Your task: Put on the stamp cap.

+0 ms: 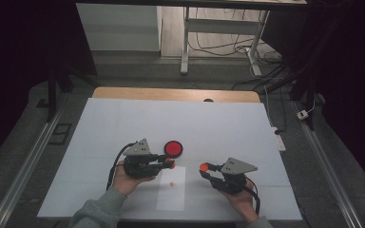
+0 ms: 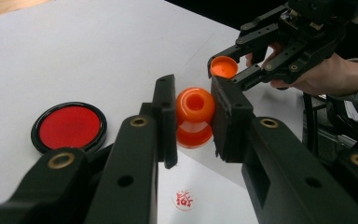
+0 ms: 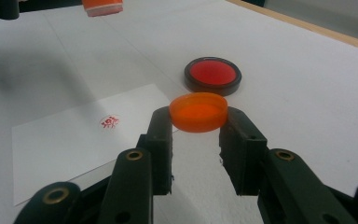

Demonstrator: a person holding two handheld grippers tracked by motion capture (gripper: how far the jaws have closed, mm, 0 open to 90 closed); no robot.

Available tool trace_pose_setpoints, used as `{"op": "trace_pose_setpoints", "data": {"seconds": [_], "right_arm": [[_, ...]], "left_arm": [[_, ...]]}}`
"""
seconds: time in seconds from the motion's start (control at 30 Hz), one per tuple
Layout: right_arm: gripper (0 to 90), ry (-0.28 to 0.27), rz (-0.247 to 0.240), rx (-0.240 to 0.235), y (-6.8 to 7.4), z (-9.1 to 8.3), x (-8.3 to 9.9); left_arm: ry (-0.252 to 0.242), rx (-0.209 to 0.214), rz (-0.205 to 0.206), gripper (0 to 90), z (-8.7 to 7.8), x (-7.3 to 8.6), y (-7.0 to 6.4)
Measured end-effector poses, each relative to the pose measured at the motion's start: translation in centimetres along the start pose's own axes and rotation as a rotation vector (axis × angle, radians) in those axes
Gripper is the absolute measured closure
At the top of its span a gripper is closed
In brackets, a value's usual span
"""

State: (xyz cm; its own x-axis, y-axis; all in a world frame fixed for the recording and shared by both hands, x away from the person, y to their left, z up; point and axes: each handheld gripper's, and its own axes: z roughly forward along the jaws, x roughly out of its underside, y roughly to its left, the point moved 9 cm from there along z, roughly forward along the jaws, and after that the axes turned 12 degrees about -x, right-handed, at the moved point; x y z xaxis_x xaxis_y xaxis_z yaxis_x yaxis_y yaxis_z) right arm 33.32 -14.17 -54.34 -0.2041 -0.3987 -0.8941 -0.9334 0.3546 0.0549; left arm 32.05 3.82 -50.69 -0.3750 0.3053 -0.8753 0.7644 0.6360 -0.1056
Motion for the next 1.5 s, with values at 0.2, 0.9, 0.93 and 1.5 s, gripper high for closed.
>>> {"op": "trace_pose_setpoints", "data": {"seconds": [0.2, 0.9, 0.93, 1.5], "right_arm": [[64.7, 0.002, -0.002, -0.003, 0.0, 0.1, 0.0], [64.7, 0.008, -0.024, -0.044, 1.3, 2.2, -0.9], [64.6, 0.009, -0.023, -0.047, 1.3, 2.3, -0.9], [64.7, 0.012, -0.041, -0.076, 2.0, 3.9, -1.6]], "left_arm": [[0.0, -0.005, -0.003, 72.1, 0.0, 0.0, 0.1], [0.001, -0.001, 0.0, 72.0, 0.1, 0.0, -0.1], [0.001, -0.001, -0.001, 72.0, 0.2, 0.0, -0.1], [-0.002, 0.005, -0.001, 71.9, 0.3, -0.1, -0.3]]}}
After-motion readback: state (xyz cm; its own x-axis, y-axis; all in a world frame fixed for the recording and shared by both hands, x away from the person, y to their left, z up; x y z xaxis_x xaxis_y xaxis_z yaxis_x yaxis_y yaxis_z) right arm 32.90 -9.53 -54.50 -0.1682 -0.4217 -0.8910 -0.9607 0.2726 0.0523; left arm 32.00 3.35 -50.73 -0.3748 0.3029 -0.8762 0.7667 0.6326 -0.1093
